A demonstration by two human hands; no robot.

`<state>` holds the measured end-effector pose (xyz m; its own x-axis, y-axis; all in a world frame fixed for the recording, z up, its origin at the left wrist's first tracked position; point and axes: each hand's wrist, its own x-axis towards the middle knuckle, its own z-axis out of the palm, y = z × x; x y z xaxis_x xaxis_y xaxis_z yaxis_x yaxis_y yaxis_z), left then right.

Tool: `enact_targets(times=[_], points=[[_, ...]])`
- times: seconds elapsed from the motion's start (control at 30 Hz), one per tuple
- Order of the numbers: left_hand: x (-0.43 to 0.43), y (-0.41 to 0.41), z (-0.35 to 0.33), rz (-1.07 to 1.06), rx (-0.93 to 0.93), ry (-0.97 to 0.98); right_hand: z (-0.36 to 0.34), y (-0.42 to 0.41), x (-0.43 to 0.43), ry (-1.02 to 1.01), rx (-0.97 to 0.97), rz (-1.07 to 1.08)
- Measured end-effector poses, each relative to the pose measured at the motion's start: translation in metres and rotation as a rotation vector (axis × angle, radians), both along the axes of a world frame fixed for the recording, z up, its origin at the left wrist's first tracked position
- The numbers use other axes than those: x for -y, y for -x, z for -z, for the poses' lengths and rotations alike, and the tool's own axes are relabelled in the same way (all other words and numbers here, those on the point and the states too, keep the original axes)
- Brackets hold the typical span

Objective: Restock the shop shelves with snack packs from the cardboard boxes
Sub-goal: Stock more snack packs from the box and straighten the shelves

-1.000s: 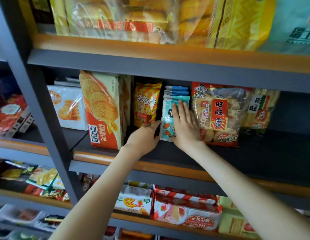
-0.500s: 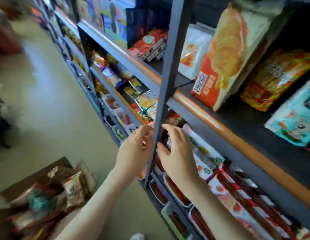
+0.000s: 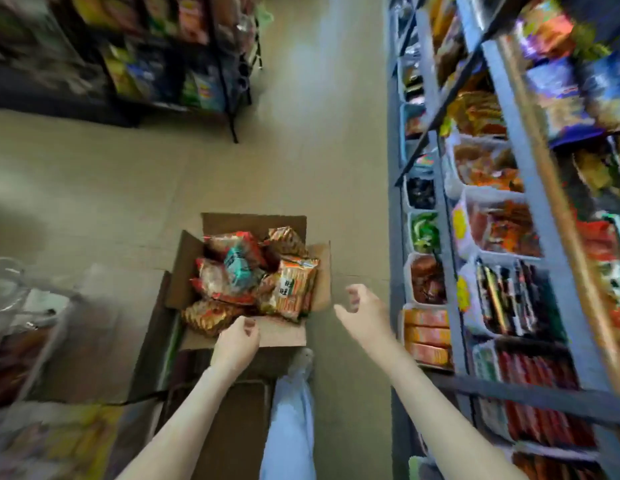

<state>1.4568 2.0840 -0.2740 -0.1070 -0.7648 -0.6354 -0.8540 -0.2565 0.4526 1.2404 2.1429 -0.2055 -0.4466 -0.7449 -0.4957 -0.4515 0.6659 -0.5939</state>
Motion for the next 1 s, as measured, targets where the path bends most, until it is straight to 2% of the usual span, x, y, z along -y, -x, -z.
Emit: enact_targets(times=[0.23,0.37,0.47,0.63,0.7,0.8,0.9,1.0], points=[[0.12,-0.04,0.152,-0.242,0.15,-0.124,0.183,-0.036,0.165,-0.187,0.253,-0.126],[0.158,-0.043,0.225,-0.292,0.221,0.006,0.294,-0.063,0.227,-0.268,0.365,-0.155],[0.168,-0.054,0.275,-0.256,0.295,0.09,0.373,-0.093,0.265,-0.317,0.412,-0.155],[0.164,-0.076,0.332,-0.058,0.345,-0.001,0.459,-0.14,0.313,-0.284,0.485,-0.042],[0.163,-0.08,0.334,-0.058,0.327,-0.027,0.466,-0.147,0.319,-0.294,0.44,-0.026],[0.168,-0.073,0.317,-0.179,0.225,-0.024,0.45,-0.139,0.313,-0.298,0.429,0.013],[0.18,-0.05,0.283,-0.284,0.119,0.019,0.394,-0.108,0.291,-0.288,0.56,0.076],[0.186,-0.017,0.239,-0.439,-0.117,-0.069,0.313,-0.065,0.264,-0.256,0.665,0.171]])
